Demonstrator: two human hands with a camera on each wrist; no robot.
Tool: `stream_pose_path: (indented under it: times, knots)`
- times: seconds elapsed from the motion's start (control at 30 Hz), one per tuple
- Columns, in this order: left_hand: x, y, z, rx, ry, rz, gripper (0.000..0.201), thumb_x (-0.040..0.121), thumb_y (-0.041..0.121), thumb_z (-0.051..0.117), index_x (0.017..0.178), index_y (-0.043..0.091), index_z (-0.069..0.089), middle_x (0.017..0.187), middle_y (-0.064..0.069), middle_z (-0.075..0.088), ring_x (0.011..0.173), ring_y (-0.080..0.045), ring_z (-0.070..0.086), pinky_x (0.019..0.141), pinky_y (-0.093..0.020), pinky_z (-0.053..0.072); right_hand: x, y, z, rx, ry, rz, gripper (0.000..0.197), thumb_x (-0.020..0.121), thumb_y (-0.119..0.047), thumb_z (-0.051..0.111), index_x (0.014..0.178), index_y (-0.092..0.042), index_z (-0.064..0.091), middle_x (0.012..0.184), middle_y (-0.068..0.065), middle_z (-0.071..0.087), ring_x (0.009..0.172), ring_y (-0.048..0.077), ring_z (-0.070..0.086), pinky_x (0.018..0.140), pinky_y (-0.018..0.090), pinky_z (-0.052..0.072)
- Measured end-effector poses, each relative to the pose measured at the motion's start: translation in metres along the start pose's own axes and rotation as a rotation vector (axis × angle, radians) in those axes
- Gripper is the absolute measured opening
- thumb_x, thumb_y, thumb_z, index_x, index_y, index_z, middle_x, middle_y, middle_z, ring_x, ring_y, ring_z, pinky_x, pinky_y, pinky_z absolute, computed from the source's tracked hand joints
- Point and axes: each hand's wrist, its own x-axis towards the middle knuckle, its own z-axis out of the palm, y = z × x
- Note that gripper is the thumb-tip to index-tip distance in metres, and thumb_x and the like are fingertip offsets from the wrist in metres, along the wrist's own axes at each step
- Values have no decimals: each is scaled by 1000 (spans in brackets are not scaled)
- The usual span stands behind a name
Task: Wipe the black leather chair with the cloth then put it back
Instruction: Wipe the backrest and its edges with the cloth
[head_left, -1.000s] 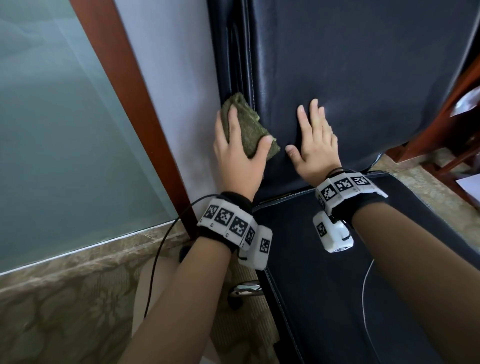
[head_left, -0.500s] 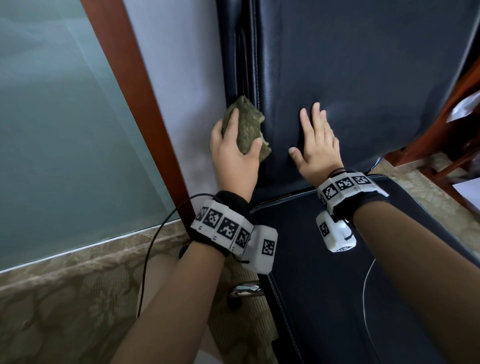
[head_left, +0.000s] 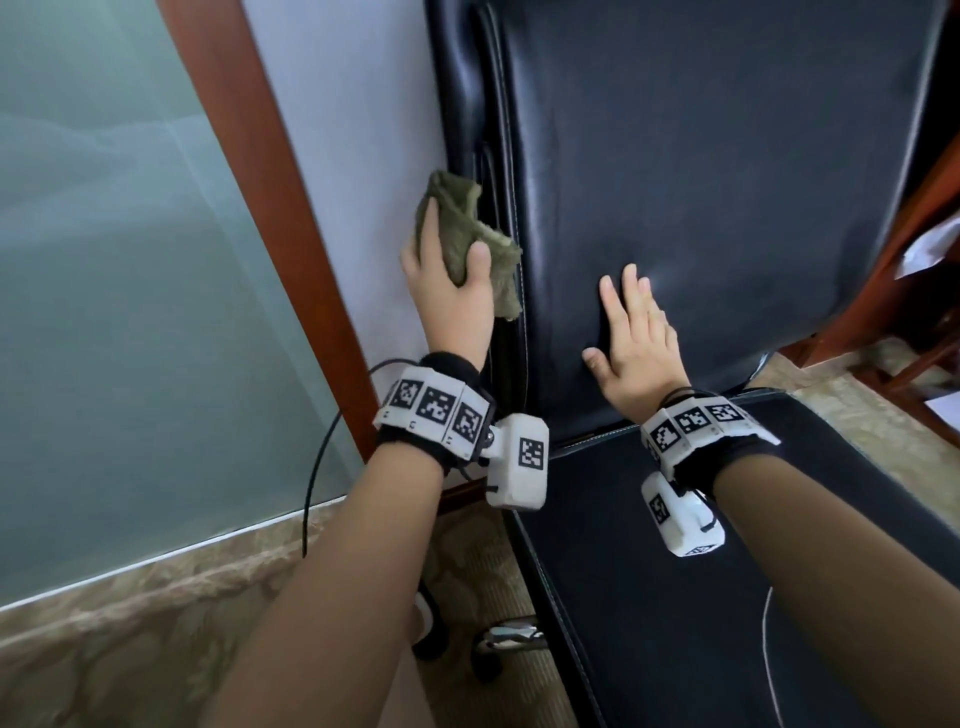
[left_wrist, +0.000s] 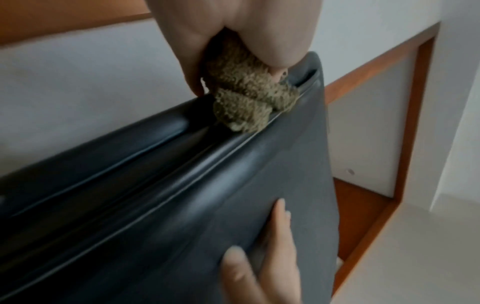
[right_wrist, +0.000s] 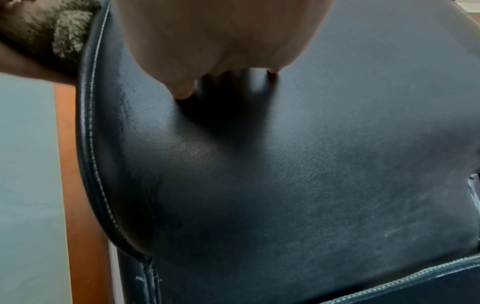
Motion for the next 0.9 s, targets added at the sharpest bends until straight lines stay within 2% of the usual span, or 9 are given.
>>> stream_pose_path:
  times: [0.07, 0.13, 0.17, 0.23, 0.37, 0.53, 0.67, 0.8, 0.9]
  knots:
    - [-13, -9, 3, 21, -38, -57, 61, 89, 20, 53, 145, 15, 30, 143, -12, 27, 133, -22, 32, 107, -16, 18, 0, 1, 2, 2, 9, 0, 70, 89, -35, 38, 148, -18, 3, 156, 8, -6, 144, 25, -3, 113, 43, 9]
    - [-22, -13, 4, 126, -94, -44, 72, 85, 36, 57, 147, 22, 25, 150, -10, 18, 137, -23, 22, 112, -25, 15, 1, 1, 4, 1, 15, 0, 73, 83, -39, 33, 147, -17, 4, 156, 8, -5, 144, 26, -2, 113, 44, 10]
    - [-24, -12, 4, 208, -118, -20, 77, 84, 38, 61, 148, 24, 22, 152, -9, 14, 139, -23, 17, 111, -28, 13, 1, 1, 4, -1, 16, 3, 74, 83, -39, 32, 147, -17, 4, 156, 8, -5, 144, 26, -3, 113, 44, 10]
    - [-25, -9, 4, 338, -124, 30, 79, 84, 36, 64, 149, 20, 21, 153, -12, 14, 138, -24, 15, 111, -29, 13, 1, 1, 5, -1, 16, 5, 74, 83, -39, 31, 147, -17, 4, 156, 8, -5, 144, 26, -3, 113, 44, 10]
    - [-19, -1, 3, 430, -91, 108, 69, 88, 32, 60, 146, 11, 29, 149, -16, 26, 134, -29, 25, 109, -27, 14, 0, 2, 4, -3, 17, -4, 73, 83, -39, 31, 148, -17, 4, 156, 8, -5, 144, 26, -2, 113, 44, 9]
    - [-25, 0, -3, 526, -175, 129, 65, 92, 33, 55, 146, 10, 28, 149, -17, 26, 134, -29, 25, 111, -30, 15, 0, 1, 4, -7, 21, -3, 73, 83, -42, 28, 148, -17, 5, 156, 9, -3, 144, 27, 0, 113, 45, 11]
    - [-3, 10, -19, 501, -159, 149, 49, 95, 22, 46, 142, 12, 38, 142, -12, 40, 130, -27, 36, 109, -29, 22, -1, 3, 3, -19, 0, -9, 73, 84, -41, 31, 147, -18, 3, 156, 7, -4, 144, 26, 0, 113, 44, 12]
    - [21, 38, -26, 409, -68, 292, 51, 95, 18, 49, 143, 12, 35, 148, -12, 31, 132, -26, 29, 102, -12, 9, 0, 7, 0, -60, -26, -34, 73, 94, -31, 47, 147, -19, -2, 155, 5, -10, 144, 23, -4, 113, 41, 10]
    - [29, 41, -13, 418, -151, 341, 54, 93, 20, 52, 143, 11, 35, 150, -15, 26, 132, -28, 27, 102, -15, 7, 0, 6, -1, -51, -18, -36, 76, 93, -28, 50, 147, -19, -2, 155, 5, -11, 144, 23, -5, 113, 41, 10]
